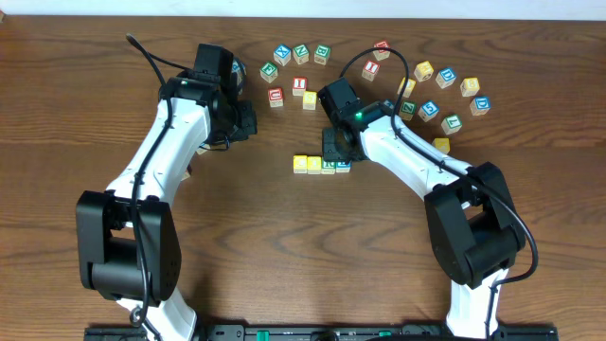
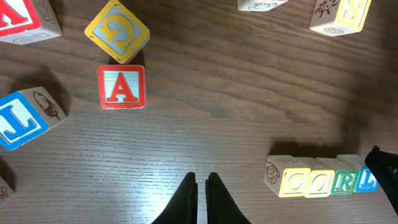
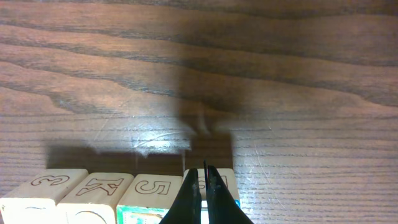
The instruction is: Spell out CORL
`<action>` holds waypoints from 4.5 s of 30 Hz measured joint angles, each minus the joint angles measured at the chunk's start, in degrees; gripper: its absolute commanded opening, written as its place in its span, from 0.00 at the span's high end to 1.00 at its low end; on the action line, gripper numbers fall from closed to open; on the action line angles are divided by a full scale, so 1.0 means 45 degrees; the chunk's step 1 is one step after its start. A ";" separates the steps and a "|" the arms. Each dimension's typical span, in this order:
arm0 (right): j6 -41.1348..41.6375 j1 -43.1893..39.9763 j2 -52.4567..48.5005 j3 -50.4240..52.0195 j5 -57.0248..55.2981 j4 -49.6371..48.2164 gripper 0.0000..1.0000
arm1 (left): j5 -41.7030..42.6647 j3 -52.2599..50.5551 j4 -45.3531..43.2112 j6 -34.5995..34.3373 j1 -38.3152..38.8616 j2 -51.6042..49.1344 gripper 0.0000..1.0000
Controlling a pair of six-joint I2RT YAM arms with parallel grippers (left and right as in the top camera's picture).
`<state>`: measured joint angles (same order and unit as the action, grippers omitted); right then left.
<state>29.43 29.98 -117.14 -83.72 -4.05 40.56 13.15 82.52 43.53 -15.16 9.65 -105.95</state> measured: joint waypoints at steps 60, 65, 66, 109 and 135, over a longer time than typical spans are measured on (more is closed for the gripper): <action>0.0437 -0.1161 0.0903 -0.0092 0.0583 0.1914 0.99 | 0.0000 0.0000 -0.0078 -0.0015 0.0544 0.0000 0.92; 0.0661 -0.0889 0.0903 0.0355 0.0743 0.1812 0.99 | 0.0005 0.0000 -0.0083 -0.0015 0.0549 0.0000 0.93; 0.0690 -0.0855 0.0903 0.0495 0.0816 0.1719 0.99 | 0.0000 0.0000 -0.0087 -0.0015 0.0544 0.0000 0.92; 0.1200 -0.0481 0.0903 0.0903 0.0466 0.0928 0.99 | 0.0000 0.0000 -0.0155 -0.0015 0.0549 0.0000 0.92; 0.1428 -0.0505 0.0903 0.1647 -0.0053 0.0112 0.99 | 0.0000 0.0000 -0.0160 -0.0015 0.0544 0.0000 0.92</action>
<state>35.86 27.70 -113.08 -76.31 -4.29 41.06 13.15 82.52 42.81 -15.22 12.10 -105.95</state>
